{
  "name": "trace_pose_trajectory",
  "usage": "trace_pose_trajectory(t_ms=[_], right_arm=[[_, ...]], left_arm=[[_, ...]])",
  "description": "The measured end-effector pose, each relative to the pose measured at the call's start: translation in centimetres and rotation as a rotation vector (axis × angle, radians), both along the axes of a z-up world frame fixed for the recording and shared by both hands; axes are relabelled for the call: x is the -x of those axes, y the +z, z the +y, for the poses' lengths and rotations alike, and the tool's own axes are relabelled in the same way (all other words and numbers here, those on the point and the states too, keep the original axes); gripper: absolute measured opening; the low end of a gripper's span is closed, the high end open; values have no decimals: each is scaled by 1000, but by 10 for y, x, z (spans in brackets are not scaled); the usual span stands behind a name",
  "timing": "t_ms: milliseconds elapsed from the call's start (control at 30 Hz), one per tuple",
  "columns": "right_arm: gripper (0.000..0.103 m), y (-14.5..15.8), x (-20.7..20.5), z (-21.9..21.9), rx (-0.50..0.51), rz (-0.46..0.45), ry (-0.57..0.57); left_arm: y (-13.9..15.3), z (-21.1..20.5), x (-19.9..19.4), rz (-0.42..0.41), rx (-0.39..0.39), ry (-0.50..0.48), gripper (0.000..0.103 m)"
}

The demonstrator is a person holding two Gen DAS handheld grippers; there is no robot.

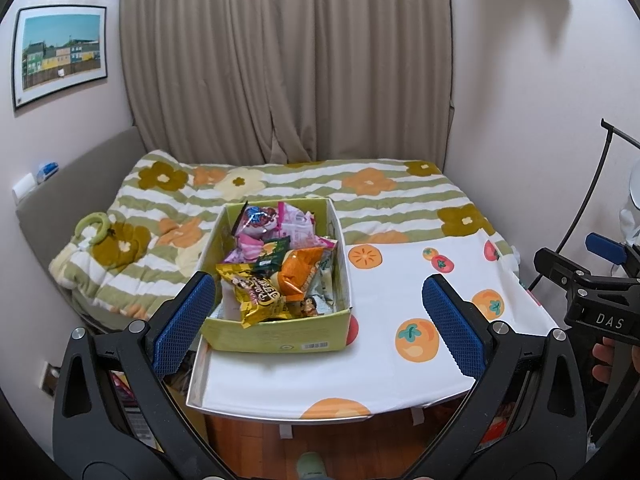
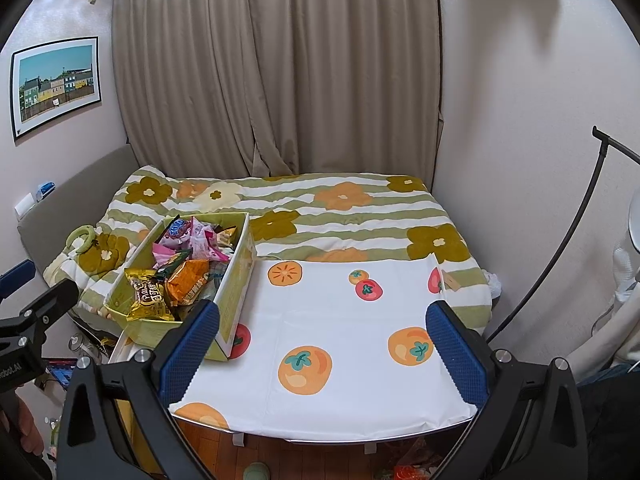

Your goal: Organize snacks

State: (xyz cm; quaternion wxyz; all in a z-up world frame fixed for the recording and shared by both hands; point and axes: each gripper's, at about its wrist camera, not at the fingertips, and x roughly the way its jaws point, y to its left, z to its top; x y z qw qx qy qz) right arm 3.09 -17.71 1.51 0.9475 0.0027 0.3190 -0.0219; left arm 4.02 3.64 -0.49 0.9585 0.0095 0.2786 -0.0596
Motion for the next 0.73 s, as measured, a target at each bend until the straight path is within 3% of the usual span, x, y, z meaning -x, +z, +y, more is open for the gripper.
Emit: trace_pose_trajectory(t_ms=[733], right_arm=[[103,1,0,-2,-5,6,3]], left_arm=[[-13,17,-16,32,-1,-12,103]])
